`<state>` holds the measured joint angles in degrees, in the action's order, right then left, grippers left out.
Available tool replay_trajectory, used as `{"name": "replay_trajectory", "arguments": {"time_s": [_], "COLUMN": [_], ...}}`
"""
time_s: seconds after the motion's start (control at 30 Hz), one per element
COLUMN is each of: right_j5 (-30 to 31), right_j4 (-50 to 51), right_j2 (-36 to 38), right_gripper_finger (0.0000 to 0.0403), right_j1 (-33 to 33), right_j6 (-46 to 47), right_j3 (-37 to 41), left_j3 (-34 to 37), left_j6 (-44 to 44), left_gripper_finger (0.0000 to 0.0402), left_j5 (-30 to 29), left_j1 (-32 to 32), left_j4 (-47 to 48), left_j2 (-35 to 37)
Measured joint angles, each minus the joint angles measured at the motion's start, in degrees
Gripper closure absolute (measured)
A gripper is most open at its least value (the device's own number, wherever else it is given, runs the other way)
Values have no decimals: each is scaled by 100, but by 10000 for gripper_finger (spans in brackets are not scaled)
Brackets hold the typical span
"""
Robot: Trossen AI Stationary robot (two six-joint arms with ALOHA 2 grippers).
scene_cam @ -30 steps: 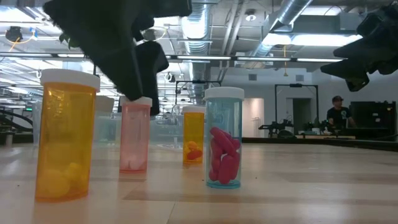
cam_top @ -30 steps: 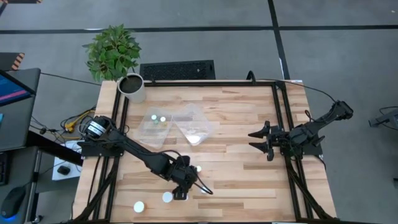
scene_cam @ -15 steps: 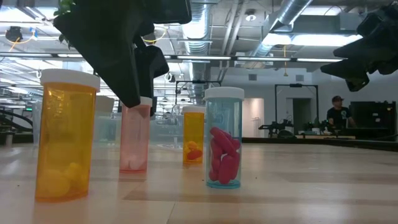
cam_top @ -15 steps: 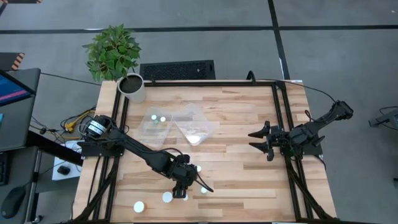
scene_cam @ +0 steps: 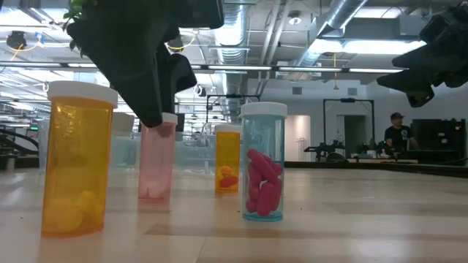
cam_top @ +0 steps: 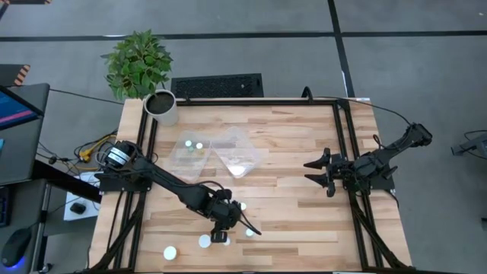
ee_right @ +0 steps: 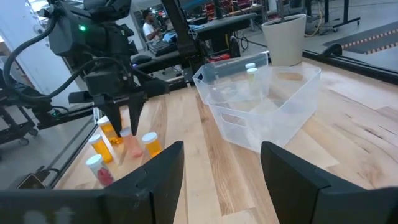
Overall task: Pick and place medicine bottles into bin by pill shape (circle, oval)
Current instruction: Put the pink tablet bottle into the left transparent bin
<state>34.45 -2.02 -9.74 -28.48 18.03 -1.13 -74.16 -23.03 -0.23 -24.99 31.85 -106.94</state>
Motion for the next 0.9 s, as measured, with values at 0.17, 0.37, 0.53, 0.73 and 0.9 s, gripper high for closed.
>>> {"name": "replay_trajectory", "arguments": {"time_s": [0.17,0.37,0.53,0.73,0.9], "right_j5": [1,1,1,1,2], "right_j4": [0,0,0,0,0], "right_j2": [0,0,0,0,-2], "right_gripper_finger": [177,177,177,177,177], "right_j1": [-1,1,1,-1,0], "right_j6": [1,-1,-1,-1,-28], "right_j3": [0,0,0,0,0], "left_j3": [-304,-903,-1665,-2330,-2379], "left_j6": [0,55,-37,-237,-946], "left_gripper_finger": [295,291,295,285,288], "left_j5": [-172,-409,-1009,-1865,-2769], "left_j1": [0,2,2,2,2], "left_j4": [431,1344,2818,3976,4980], "left_j2": [7,9,9,296,926]}}
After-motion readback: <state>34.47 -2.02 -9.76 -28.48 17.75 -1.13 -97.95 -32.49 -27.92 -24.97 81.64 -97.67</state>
